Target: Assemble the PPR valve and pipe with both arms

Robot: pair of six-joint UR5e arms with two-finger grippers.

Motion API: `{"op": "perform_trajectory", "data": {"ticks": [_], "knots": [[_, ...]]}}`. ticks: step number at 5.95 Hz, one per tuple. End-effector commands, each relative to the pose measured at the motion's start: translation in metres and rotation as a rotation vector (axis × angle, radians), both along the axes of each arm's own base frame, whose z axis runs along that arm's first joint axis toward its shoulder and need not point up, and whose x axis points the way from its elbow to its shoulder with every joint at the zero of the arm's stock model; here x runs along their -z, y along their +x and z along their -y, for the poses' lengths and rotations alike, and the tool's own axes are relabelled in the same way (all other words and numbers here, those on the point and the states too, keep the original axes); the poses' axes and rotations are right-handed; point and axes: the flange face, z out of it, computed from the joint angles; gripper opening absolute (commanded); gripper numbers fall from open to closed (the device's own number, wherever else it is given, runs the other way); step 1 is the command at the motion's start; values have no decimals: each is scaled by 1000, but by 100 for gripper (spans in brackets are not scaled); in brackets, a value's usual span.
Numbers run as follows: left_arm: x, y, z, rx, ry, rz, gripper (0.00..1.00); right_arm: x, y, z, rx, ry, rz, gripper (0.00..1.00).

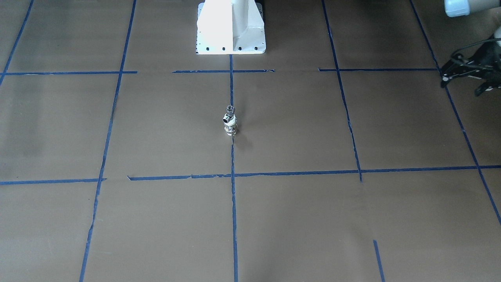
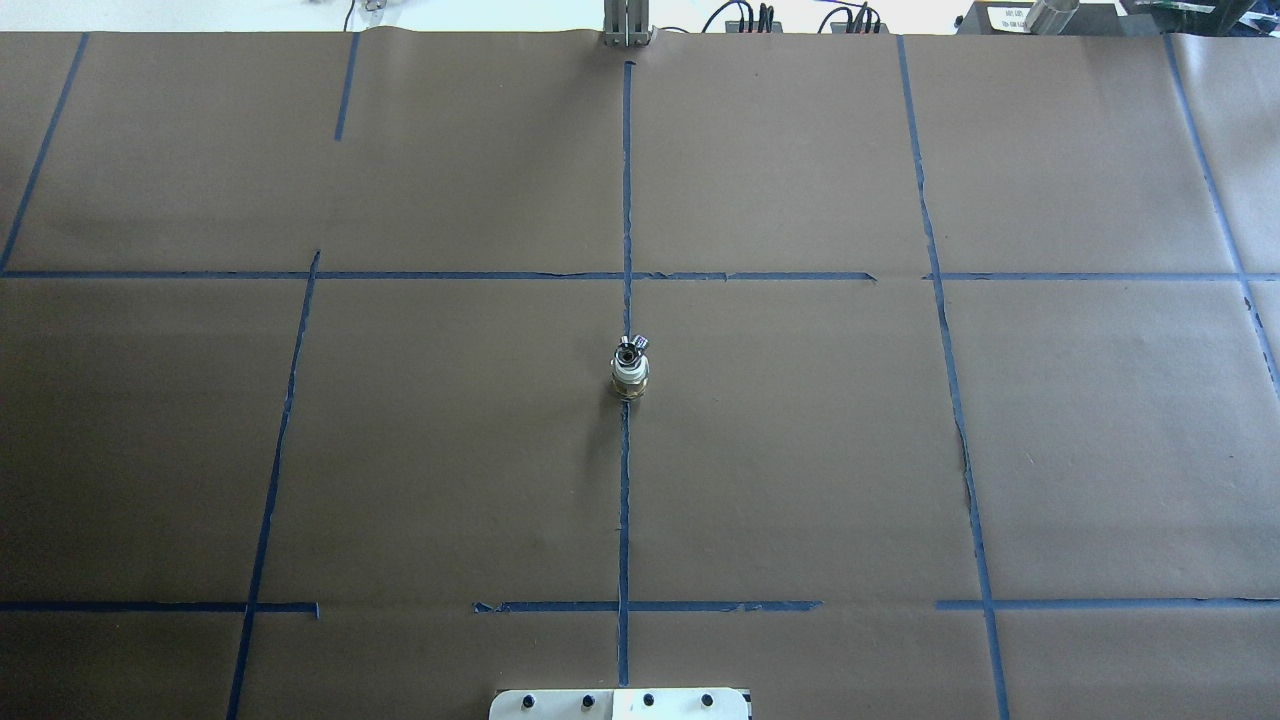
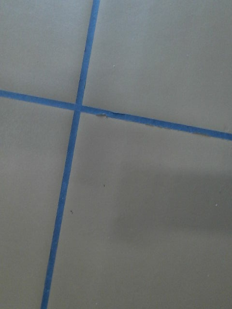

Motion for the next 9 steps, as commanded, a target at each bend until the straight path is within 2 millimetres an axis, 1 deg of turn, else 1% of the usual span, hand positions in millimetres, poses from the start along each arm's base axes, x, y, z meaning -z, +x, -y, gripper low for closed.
{"op": "perform_trajectory", "data": {"ticks": [1, 2, 3, 4, 5, 6, 7, 8, 9], "knots": [[-43, -77, -8, -12, -76, 27, 100, -19, 25, -10, 3, 21, 3, 100], [-86, -114, -12, 21, -122, -35, 100, -9, 25, -9, 2, 37, 3, 100], [-111, -125, -17, 24, -150, -63, 100, 6, 25, -9, -7, 46, 3, 100], [-122, -124, -24, 41, -193, -64, 100, 6, 25, -9, -7, 34, 3, 100], [-137, -125, -27, 64, -249, -61, 100, 9, 25, -9, -7, 38, 3, 100], [-150, -124, -26, 115, -321, -59, 100, 7, 24, -10, -7, 30, 5, 100], [-154, -124, -24, 115, -326, -57, 100, 6, 24, -9, -5, 18, 3, 100], [-151, -123, -22, 112, -319, -50, 100, 6, 20, -9, 4, 12, 4, 100], [-156, -128, -23, 107, -309, 27, 100, 6, 13, -8, 22, 12, -5, 100]]}}
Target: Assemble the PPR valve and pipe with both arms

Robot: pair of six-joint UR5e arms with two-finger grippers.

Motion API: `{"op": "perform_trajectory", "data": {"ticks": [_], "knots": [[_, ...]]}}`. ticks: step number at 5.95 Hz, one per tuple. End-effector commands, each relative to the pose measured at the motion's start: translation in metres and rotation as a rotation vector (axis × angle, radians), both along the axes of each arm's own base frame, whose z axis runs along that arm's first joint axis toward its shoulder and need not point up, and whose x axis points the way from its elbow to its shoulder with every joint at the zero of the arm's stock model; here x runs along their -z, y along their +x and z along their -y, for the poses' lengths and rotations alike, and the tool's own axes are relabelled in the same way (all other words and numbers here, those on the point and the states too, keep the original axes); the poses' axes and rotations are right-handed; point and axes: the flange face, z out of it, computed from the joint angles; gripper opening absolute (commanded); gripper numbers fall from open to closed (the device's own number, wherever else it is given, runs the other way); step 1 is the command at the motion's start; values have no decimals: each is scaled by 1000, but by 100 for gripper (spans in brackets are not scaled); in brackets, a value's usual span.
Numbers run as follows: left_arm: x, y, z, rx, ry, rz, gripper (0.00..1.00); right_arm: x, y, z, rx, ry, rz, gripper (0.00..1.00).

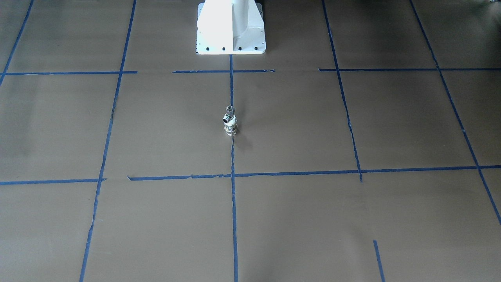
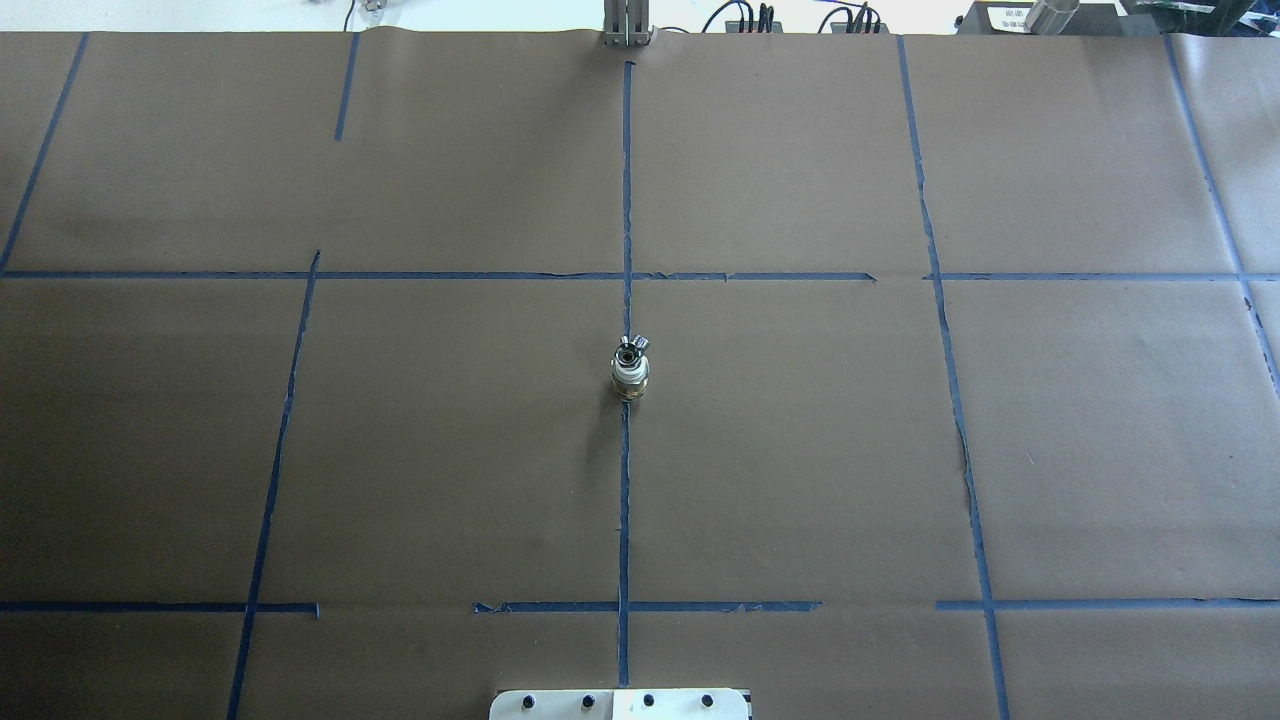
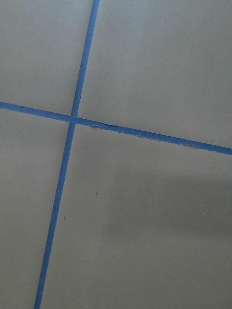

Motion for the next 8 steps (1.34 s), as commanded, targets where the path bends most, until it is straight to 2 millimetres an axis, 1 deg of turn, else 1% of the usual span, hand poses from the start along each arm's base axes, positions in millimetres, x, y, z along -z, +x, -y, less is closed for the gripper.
{"op": "perform_trajectory", "data": {"ticks": [1, 3, 4, 6, 8], "knots": [[-8, -5, -3, -20, 2, 80, 100, 0, -6, 1, 15, -3, 0, 100], [1, -5, -1, -19, 44, 80, 100, -2, -10, 0, 22, -7, 4, 100], [1, -4, 0, -14, 40, 79, 100, -5, -10, 0, 22, -13, 3, 100], [-1, -5, 0, -18, 57, 87, 100, -3, -10, 0, 22, -7, 3, 100], [7, -4, 3, -21, 64, 89, 100, 1, -10, 1, 22, 4, 4, 100]]}}
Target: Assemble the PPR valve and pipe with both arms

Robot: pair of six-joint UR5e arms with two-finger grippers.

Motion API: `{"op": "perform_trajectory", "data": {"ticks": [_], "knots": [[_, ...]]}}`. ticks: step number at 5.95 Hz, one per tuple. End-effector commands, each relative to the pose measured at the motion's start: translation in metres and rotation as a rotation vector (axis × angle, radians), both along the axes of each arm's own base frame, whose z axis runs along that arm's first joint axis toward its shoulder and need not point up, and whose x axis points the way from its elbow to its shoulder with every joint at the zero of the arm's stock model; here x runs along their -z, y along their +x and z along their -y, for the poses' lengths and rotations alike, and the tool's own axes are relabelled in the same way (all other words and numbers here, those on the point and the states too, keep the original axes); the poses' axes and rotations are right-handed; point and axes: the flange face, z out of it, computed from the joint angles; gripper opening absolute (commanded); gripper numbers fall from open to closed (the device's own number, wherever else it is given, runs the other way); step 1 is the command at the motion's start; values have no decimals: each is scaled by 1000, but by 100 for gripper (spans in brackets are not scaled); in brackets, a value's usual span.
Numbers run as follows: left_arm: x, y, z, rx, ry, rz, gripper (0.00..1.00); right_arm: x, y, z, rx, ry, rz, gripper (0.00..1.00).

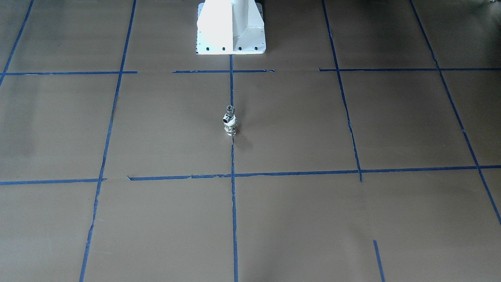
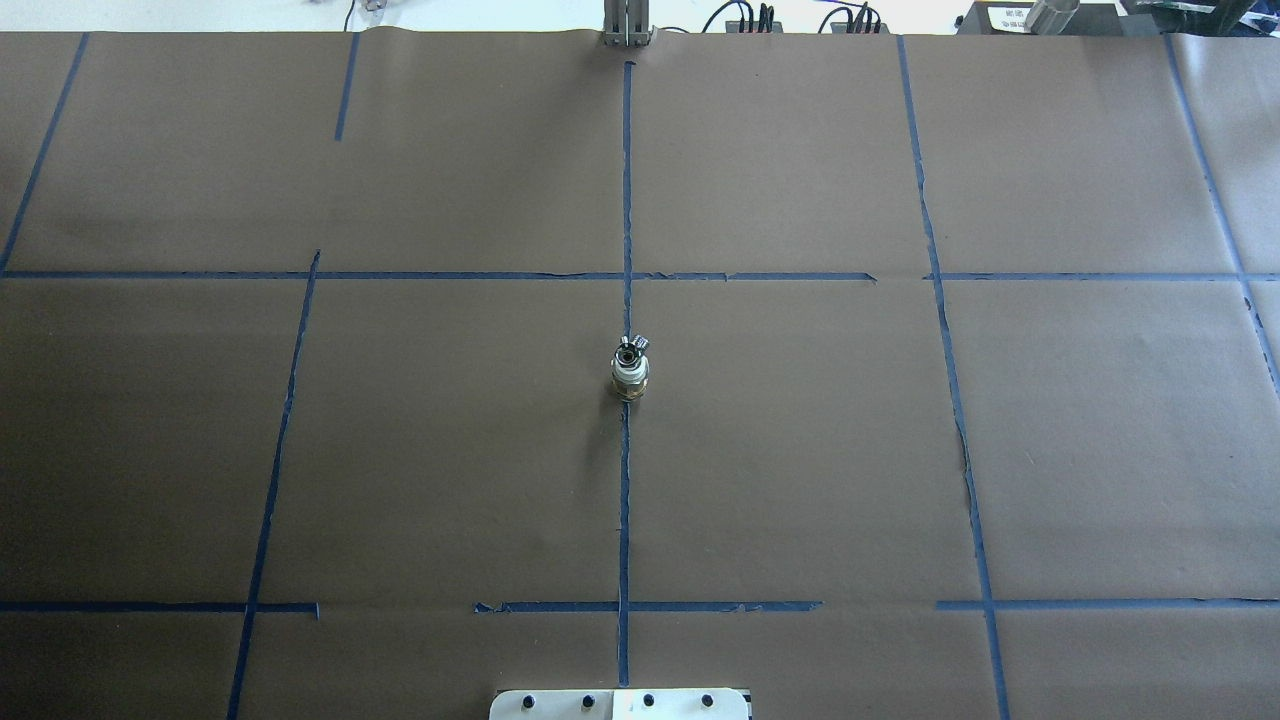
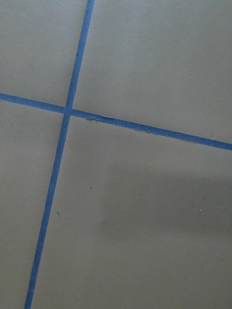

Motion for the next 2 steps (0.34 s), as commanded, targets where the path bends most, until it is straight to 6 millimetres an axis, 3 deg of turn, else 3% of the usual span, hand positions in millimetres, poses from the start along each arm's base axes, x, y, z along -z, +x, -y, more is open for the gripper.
{"op": "perform_trajectory", "data": {"ticks": [1, 2], "knots": [[3, 0, 0, -1, 1, 1, 100, 5, 0, 2, 0, 12, 1, 100], [17, 1, 1, -2, 29, 3, 100, 5, 0, 2, 0, 14, -1, 100]]}}
